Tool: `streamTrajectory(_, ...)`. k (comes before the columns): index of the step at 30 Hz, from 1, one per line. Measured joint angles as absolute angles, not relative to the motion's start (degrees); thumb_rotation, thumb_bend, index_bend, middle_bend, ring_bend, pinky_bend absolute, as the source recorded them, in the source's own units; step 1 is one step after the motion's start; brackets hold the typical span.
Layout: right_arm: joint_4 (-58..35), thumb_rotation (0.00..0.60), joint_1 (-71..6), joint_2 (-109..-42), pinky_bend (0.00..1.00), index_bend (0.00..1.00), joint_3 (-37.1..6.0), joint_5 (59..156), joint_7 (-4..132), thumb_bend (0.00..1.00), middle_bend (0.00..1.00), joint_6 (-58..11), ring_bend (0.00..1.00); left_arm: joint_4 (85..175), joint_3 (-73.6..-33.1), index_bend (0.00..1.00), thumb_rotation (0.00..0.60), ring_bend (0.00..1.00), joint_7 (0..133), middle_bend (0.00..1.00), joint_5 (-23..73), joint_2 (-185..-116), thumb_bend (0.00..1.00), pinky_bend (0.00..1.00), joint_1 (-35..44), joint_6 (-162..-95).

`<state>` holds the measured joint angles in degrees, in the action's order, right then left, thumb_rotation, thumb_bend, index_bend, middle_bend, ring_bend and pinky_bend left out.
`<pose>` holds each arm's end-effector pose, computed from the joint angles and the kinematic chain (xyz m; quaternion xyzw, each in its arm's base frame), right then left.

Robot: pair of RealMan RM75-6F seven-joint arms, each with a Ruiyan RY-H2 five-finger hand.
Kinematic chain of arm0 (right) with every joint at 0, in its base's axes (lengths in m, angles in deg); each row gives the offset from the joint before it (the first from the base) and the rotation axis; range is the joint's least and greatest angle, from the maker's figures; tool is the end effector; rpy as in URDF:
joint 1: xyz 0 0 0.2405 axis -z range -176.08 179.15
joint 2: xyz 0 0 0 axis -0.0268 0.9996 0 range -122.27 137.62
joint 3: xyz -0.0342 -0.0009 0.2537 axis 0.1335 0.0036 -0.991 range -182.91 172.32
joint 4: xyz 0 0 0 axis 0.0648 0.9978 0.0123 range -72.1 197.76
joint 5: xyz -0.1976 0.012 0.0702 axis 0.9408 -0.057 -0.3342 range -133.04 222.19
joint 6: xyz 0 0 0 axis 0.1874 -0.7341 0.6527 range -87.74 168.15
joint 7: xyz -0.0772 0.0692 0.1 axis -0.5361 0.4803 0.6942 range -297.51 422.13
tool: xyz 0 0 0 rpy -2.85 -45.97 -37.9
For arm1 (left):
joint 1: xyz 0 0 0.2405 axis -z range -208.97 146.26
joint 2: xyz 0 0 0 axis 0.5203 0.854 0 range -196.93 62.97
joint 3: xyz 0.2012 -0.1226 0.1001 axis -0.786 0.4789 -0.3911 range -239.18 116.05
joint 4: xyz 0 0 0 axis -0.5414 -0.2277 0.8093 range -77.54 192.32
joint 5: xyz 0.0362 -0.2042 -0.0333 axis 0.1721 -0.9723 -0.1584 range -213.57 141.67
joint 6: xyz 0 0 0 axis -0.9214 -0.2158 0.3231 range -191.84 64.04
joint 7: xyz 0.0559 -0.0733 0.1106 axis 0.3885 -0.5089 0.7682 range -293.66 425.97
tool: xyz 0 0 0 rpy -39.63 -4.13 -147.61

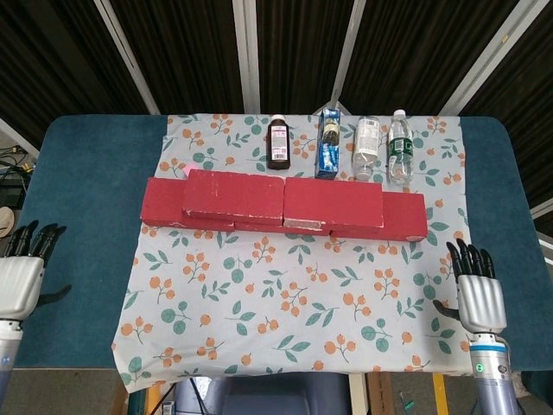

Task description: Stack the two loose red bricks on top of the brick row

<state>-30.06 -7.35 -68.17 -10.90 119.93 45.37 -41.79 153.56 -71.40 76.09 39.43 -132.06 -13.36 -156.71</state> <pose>-0.2964 -0.2082 0.0986 0.5812 -0.4004 0.3433 0.6197 -0.2924 0.2022 0.1490 -0.6238 -0.3495 -0.3519 0.6041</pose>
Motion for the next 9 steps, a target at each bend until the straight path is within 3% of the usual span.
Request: streamTrajectory(9, -30.97, 0.6, -6.3, -67.46, 0.0, 0.0, -10.68, 122.23, 46.26, 0.15, 0.0, -44.11, 0.0, 150.41, -71.44, 0.13, 0.6, 0.0, 73.41, 0.11, 43.79, -133.48, 0.0, 0.08, -17.02, -157.03)
